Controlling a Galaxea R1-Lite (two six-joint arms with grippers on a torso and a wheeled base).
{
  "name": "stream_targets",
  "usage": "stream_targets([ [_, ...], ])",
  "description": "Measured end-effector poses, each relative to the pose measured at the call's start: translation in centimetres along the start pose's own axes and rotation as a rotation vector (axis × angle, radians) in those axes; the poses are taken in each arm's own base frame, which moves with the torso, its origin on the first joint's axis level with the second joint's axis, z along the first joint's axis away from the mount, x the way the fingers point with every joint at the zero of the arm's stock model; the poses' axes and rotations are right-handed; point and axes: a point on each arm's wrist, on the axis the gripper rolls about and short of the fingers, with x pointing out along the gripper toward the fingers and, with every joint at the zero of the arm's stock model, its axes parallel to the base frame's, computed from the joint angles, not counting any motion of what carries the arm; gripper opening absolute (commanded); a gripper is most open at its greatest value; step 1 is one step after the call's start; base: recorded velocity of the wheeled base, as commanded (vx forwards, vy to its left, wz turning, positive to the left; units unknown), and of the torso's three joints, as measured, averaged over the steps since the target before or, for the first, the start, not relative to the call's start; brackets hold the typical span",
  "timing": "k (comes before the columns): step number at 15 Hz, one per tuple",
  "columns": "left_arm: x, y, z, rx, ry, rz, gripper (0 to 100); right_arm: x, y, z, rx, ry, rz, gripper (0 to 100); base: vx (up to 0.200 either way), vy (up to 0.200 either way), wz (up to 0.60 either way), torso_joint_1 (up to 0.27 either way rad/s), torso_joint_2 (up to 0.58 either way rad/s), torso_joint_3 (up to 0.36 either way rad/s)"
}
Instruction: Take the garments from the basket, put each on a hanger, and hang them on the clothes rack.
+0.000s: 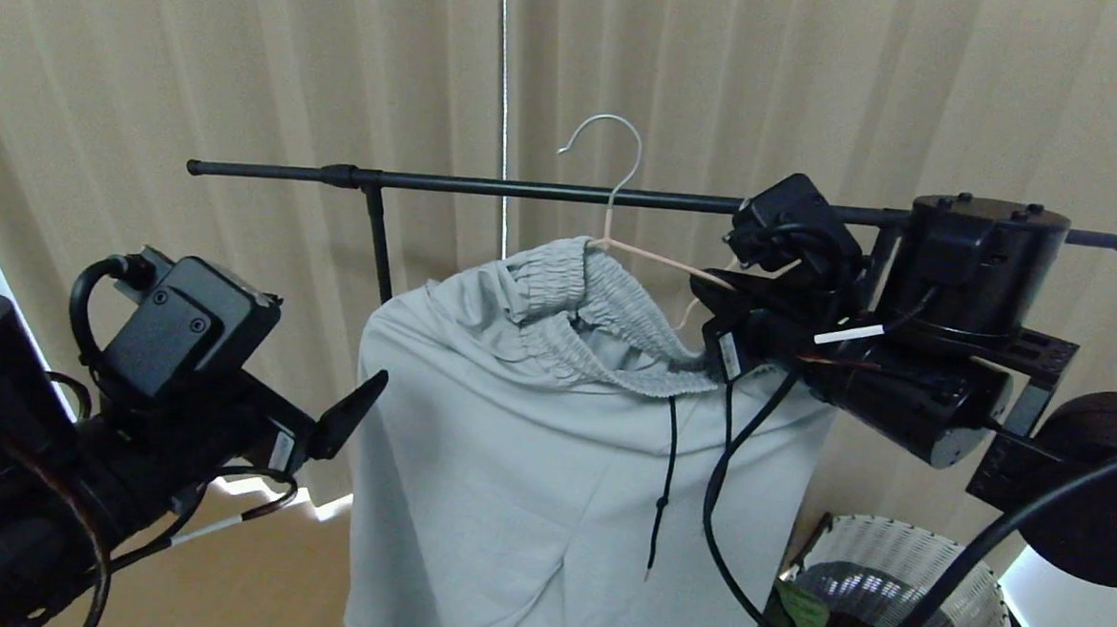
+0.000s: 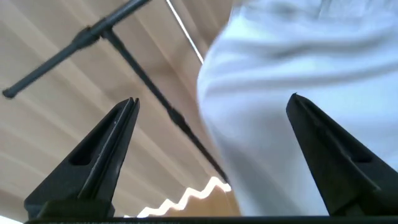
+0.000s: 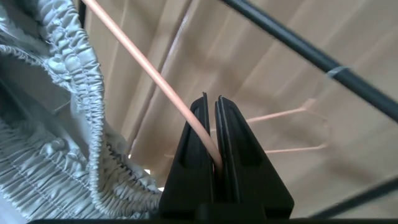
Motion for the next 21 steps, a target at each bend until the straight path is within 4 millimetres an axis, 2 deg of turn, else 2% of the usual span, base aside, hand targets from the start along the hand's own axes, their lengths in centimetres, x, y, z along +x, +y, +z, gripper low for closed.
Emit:
stream_targets([
  [3,-1.5,0.3,-0.7,-0.022,0.009,-0.055,100,-1.2,-0.8,0.5,0.007,-0.017,-0.016,0,0.000,0.000,0.00,0.000,0.00,0.000],
  [8,-2.4,1.9,-3.8,-0.050,0.046,-0.133,100,-3.7,-1.8,1.5,0.016,-0.064,-0.025,0,0.000,0.000,0.00,0.000,0.00,0.000],
  [10,-2.0,2.1,-4.3,-0.054,0.067,-0.135,100,-4.3,-2.1,1.9,0.021,-0.082,-0.029,0,0.000,0.000,0.00,0.000,0.00,0.000],
  [16,1.0,2.2,-4.8,-0.071,0.072,-0.226,100,-5.5,-2.4,2.7,0.028,-0.123,-0.017,0,0.000,0.000,0.00,0.000,0.00,0.000],
  [20,1.6,2.0,-5.3,-0.076,0.095,-0.239,100,-5.9,-2.2,2.9,0.027,-0.136,0.002,0,0.000,0.000,0.00,0.000,0.00,0.000],
  [21,1.6,2.0,-5.4,-0.077,0.100,-0.240,0,-5.9,-2.2,2.9,0.027,-0.137,0.002,0,0.000,0.000,0.00,0.000,0.00,0.000],
])
